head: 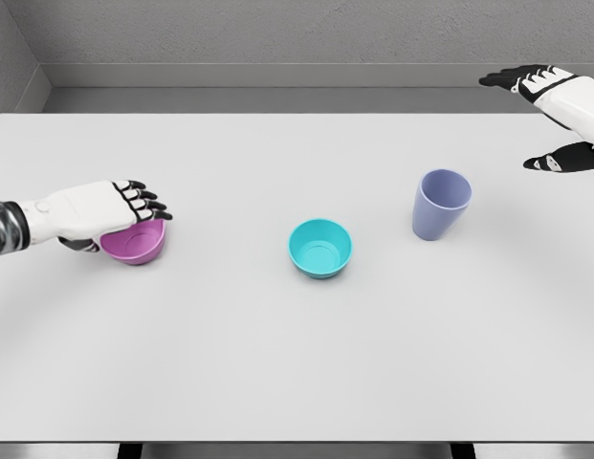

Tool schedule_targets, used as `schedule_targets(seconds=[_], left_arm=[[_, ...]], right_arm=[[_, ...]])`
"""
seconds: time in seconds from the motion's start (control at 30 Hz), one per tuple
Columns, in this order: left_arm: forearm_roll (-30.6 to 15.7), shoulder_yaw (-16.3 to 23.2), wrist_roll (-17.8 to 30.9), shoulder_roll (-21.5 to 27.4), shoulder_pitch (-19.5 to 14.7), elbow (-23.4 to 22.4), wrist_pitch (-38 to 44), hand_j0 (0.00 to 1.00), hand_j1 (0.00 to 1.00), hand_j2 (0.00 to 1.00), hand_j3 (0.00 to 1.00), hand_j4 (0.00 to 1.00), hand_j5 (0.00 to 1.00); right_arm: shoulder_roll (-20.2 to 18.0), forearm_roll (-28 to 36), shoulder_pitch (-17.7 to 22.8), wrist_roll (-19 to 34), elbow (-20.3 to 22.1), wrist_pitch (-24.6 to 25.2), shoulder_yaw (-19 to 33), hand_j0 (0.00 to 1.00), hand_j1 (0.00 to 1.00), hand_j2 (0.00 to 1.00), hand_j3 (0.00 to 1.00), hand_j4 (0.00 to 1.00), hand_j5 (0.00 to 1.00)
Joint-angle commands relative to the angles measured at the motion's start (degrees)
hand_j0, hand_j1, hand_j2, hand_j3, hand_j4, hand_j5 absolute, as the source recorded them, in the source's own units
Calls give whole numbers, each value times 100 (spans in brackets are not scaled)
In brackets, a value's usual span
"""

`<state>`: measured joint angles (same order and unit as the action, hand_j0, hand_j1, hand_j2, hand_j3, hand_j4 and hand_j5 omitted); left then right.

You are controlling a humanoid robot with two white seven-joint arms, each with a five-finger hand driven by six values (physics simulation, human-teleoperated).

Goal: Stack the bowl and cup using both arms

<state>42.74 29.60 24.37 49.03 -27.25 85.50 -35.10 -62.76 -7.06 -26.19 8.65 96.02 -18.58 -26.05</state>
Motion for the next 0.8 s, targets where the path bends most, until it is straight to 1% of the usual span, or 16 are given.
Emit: schedule_targets(seconds=[0.0,0.13,0.57,0.63,0.67,0.7,0.73,0.77], left_arm=[[-20,37,33,-8,0,1,10,100,100,100,100,100,100],[-20,98,68,-17,0,1,10,100,100,100,100,100,100],[-37,98,68,-122,0,1,10,100,100,100,100,100,100],[-37,107,68,-122,0,36,10,97,97,97,97,97,97],[-29,107,68,-122,-9,36,10,91,91,91,91,91,91],[-29,107,68,-113,-9,36,10,90,90,90,90,90,90],[-29,107,68,-122,-9,36,10,83,83,83,83,83,83],[-20,107,68,-122,-9,36,10,79,79,79,79,79,79]], right_arm=[[-8,21,0,-3,4,3,3,100,100,100,100,100,100],[-8,21,0,-3,-5,3,3,100,100,100,100,100,100],[-8,21,0,-3,4,3,3,100,100,100,100,100,100],[-8,21,0,-3,4,3,3,100,100,100,100,100,100],[0,21,0,-3,4,3,3,100,100,100,100,100,100],[-8,21,0,-3,4,3,3,100,100,100,100,100,100],[-8,21,0,-3,4,3,3,100,100,100,100,100,100],[-8,21,0,-3,4,3,3,100,100,100,100,100,100]])
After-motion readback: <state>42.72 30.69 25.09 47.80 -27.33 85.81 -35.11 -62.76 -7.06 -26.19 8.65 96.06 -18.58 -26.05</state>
